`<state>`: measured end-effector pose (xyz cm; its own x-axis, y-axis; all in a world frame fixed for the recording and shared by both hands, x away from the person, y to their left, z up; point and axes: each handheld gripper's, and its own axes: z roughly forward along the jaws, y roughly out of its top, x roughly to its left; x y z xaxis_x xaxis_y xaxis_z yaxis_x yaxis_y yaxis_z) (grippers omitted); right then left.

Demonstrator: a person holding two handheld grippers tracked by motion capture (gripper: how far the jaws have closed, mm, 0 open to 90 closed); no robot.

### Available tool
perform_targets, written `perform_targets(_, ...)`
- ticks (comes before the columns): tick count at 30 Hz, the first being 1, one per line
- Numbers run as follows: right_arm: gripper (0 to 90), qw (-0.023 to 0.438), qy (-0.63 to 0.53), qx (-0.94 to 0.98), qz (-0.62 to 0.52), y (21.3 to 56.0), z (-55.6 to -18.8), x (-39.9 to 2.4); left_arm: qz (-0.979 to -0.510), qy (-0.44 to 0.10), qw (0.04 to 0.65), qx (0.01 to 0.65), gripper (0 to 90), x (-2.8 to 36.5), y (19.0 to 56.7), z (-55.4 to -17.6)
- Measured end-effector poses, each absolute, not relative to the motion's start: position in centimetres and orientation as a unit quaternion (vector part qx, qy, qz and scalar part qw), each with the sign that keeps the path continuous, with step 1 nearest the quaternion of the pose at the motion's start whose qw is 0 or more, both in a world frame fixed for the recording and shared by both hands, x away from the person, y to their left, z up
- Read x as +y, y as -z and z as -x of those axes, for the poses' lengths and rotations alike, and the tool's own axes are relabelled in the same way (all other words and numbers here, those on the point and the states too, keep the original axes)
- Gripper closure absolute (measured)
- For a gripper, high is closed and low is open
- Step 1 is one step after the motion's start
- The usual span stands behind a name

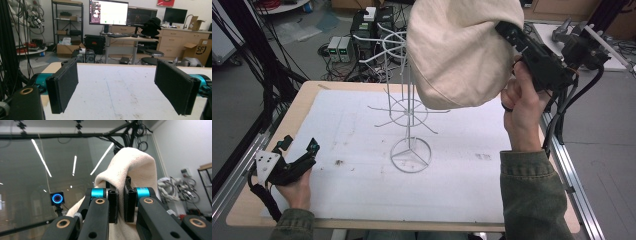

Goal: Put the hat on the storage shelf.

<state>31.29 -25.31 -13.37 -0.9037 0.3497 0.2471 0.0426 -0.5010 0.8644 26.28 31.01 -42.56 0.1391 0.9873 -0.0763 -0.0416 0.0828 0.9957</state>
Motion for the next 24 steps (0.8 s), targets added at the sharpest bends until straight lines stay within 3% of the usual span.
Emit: perform_targets(24,84.7,0.073,-0.795,0.538,-0.271,19.4,-32.6,-25.8,-0.501,-0.458,0.565,0.47,19.5,31.0,42.5,-26.2)
